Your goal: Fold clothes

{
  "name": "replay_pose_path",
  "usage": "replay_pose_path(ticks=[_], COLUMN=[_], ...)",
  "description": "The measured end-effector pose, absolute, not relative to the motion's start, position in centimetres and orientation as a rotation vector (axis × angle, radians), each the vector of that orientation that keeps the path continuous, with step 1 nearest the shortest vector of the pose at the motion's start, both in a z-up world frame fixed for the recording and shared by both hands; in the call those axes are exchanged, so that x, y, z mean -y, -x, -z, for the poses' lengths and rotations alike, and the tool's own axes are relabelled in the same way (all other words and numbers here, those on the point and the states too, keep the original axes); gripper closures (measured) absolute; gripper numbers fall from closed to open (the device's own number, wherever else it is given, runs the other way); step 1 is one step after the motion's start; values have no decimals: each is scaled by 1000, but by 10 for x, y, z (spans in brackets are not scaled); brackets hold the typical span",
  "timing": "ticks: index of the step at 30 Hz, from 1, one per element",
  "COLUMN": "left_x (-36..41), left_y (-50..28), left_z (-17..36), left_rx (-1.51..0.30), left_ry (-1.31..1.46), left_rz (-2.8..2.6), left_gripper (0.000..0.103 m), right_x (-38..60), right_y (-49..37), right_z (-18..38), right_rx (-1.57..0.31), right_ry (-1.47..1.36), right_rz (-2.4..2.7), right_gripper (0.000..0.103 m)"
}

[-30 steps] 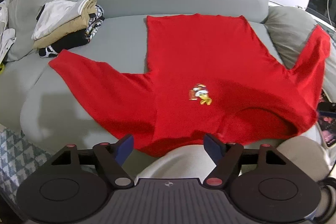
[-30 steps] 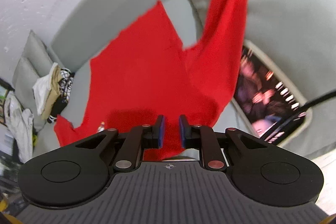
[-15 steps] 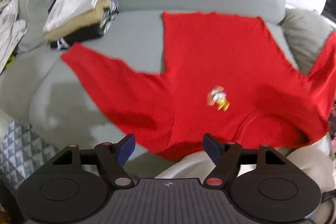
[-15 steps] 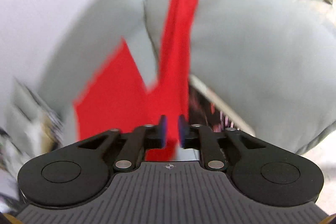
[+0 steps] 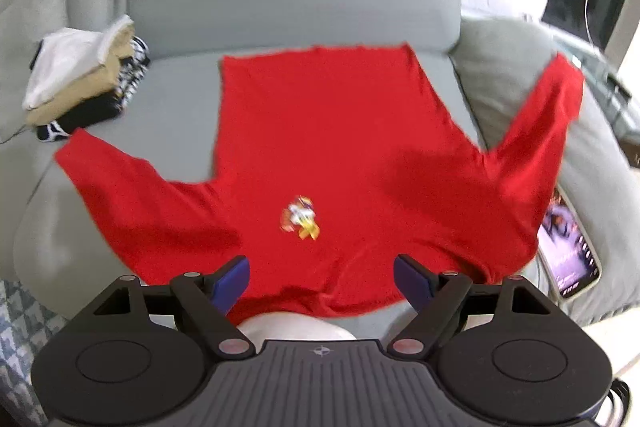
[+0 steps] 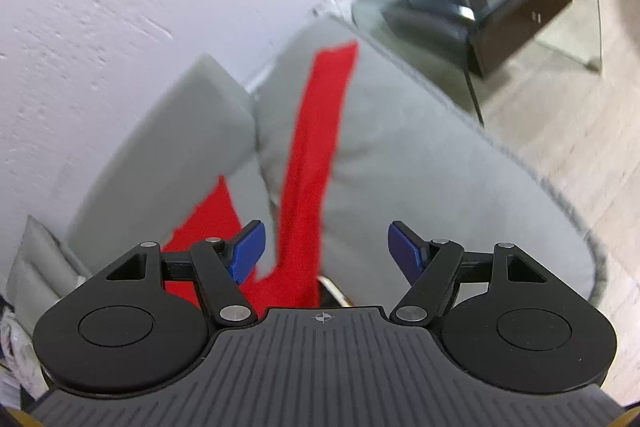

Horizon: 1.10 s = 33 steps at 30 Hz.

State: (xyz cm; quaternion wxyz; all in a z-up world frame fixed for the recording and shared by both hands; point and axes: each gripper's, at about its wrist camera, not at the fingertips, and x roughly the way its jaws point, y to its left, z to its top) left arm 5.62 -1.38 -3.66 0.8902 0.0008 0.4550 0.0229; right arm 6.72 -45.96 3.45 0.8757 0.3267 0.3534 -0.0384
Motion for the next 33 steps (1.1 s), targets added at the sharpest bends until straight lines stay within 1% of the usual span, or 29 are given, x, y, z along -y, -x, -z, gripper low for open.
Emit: replay_pose_path(ticks=[4,7,13,16,22,27,30,31,32,33], left_x=[25,30,43,51,71,74,73,72,70,69], left_y=[-70,-79,-97,-106,-121,-133,-138,-140,-142,-143], left_z=[39,26,0,-2,10,26,32,34,36,38], left_rx=[-940,-909,-785,-757,-771,-793,-791,-794,-798,-803], left_ry=[-25,23,142,205,227,223,226,229,233,238], left_rz=[-74,-63,9,57,140,153,148,147,145,143], left_gripper=[23,23,23,23,23,23,23,23,23,23], right_x=[463,474,505,516,537,555,556,554,551,548], right_y=[-91,-118,-184,-223,-301,-349,-373,-379,-384,-387], right_z=[-2,10,17,17,39,63,72,73,74,74], right_rx=[-780,-777,-638,-591,-611,-571,-581,-588,-593,-598], right_ry=[-686,-705,-847,-856,-891,-996,-963,-935,-895,-847], right_rz=[113,185,101,105,150,184,187,187,185,183], right_gripper=[30,30,50,60,60,60,60,65,83,91])
